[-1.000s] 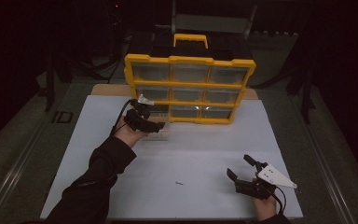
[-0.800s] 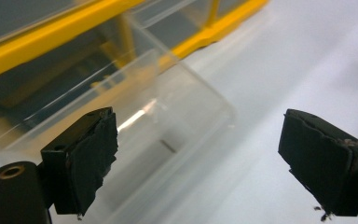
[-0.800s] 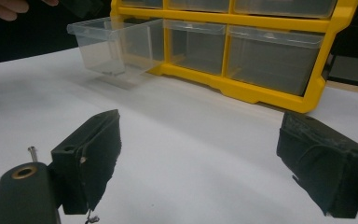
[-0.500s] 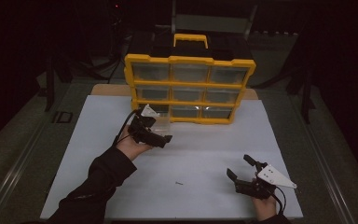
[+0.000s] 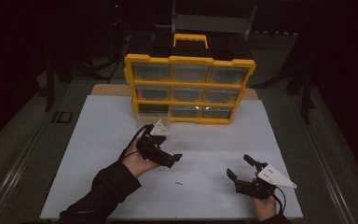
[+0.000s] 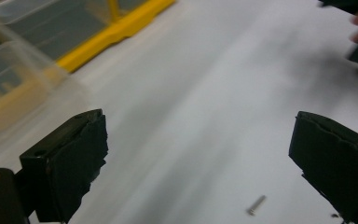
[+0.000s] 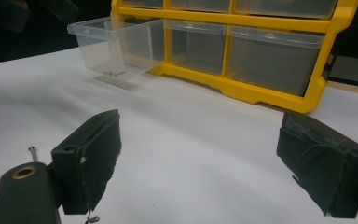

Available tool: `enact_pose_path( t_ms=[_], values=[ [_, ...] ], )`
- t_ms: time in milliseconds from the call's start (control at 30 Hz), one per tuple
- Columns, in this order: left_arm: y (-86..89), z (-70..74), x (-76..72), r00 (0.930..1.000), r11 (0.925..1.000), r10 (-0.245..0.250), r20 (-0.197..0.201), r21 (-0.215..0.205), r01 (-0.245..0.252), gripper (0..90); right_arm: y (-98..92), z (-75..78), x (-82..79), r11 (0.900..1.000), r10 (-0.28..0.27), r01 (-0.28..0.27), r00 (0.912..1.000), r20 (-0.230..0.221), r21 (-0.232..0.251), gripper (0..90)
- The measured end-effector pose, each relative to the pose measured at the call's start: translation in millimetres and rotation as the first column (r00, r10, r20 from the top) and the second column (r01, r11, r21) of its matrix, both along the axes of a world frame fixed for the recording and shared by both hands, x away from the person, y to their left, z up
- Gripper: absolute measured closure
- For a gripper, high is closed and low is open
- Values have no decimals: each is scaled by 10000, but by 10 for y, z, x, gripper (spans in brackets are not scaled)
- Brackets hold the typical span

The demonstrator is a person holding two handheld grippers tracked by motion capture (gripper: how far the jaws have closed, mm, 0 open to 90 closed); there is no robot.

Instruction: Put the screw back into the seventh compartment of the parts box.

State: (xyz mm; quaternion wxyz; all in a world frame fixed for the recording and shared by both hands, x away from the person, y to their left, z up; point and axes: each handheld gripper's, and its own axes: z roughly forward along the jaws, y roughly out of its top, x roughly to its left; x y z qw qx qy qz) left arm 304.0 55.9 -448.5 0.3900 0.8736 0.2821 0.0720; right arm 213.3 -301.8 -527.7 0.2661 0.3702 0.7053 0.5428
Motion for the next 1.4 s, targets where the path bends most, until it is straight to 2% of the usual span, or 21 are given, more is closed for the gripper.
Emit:
enact_pose_path(
  t_ms=[33, 233, 433, 667, 733, 833, 933, 1067, 1100, 1333, 1367, 1400],
  values=[
    [-12, -11, -27, 9998, 9998, -181, 56, -15, 181, 34, 0, 1, 0, 10000, -1, 1, 10000, 13, -1, 139],
    [-80, -99, -145, 9964, 9964, -830, -171, -162, 827, 34, -1, 0, -1, 10000, 4, -4, 10000, -7, 7, 139],
    [-114, -201, -217, 9862, 9863, -1642, -225, -197, 1638, 40, 2, 1, -3, 10000, 8, -8, 10000, -10, 19, 139],
    [-176, -365, -306, 9680, 9692, -2462, -482, -40, 2463, 40, 5, 2, -4, 10000, 26, -26, 10000, -26, 5, 139],
    [-183, -416, -326, 9555, 9570, -2900, -542, -43, 2902, 61, 4, 2, -5, 10000, 25, -25, 10000, -31, 0, 139],
    [-201, -499, -351, 9430, 9442, -3271, -605, 197, 3288, 109, 0, 3, -4, 10000, 16, -16, 10000, -19, 7, 139],
    [-208, -556, -346, 9406, 9421, -3320, -708, 251, 3344, 135, 1, 2, -3, 10000, 23, -23, 10000, -25, 9, 139],
    [-212, -605, -326, 9312, 9330, -3551, -828, 313, 3586, 154, 2, 3, -4, 10000, 24, -24, 10000, -28, 17, 139],
    [-211, -616, -320, 9283, 9306, -3617, -860, 268, 3651, 173, 1, 3, -4, 10000, 27, -27, 10000, -25, 16, 138],
    [-234, -709, -273, 9208, 9245, -3742, -1100, 333, 3797, 329, -1, 4, -5, 10000, 31, -31, 10000, -27, 32, 139],
    [-236, -720, -268, 9165, 9204, -3836, -1133, 344, 3894, 365, -1, 4, -4, 10000, 34, -34, 10000, -27, 29, 139],
    [-243, -731, -267, 9168, 9205, -3821, -1157, 400, 3887, 388, -2, 4, -4, 10000, 33, -33, 10000, -30, 25, 139]
  ],
)
